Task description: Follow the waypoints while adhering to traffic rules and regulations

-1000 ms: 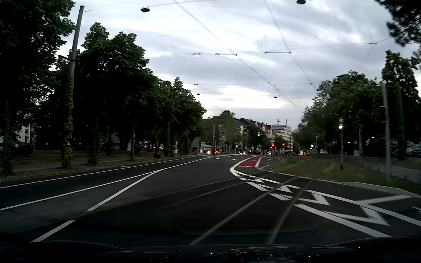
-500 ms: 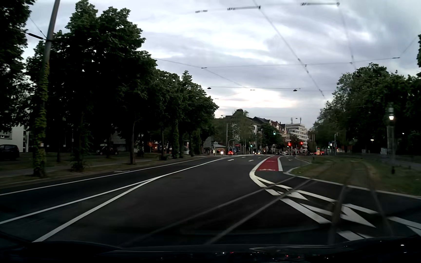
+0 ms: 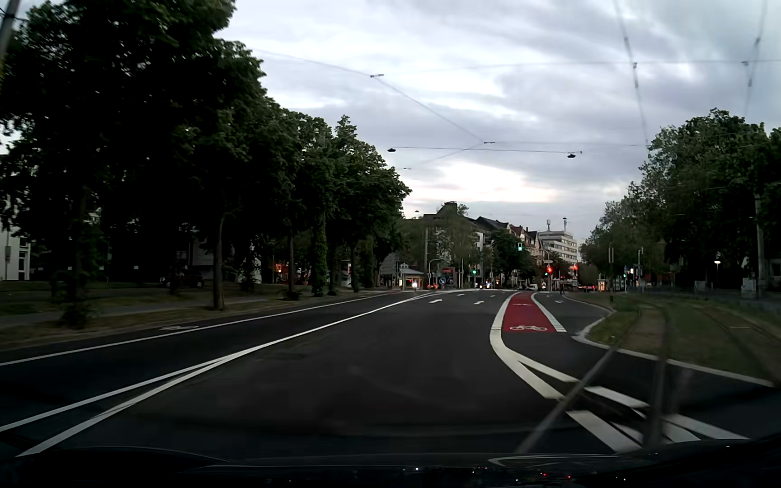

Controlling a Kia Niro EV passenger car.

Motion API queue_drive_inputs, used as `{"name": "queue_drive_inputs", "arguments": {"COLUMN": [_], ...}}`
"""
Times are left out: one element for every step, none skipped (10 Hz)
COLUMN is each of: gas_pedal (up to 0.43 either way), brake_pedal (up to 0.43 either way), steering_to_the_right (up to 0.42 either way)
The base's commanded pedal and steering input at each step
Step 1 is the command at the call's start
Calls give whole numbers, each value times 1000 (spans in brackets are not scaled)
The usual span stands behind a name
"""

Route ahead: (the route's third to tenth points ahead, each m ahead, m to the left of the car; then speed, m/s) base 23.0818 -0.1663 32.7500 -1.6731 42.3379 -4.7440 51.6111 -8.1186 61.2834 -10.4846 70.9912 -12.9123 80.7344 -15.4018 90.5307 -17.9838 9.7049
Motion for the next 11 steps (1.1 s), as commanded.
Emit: {"name": "queue_drive_inputs", "arguments": {"gas_pedal": [118,118,118,118,118,118,118,118,118,118,118], "brake_pedal": [0,0,0,0,0,0,0,0,0,0,0], "steering_to_the_right": [22,24,30,34,39,42,45,48,52,53,52]}}
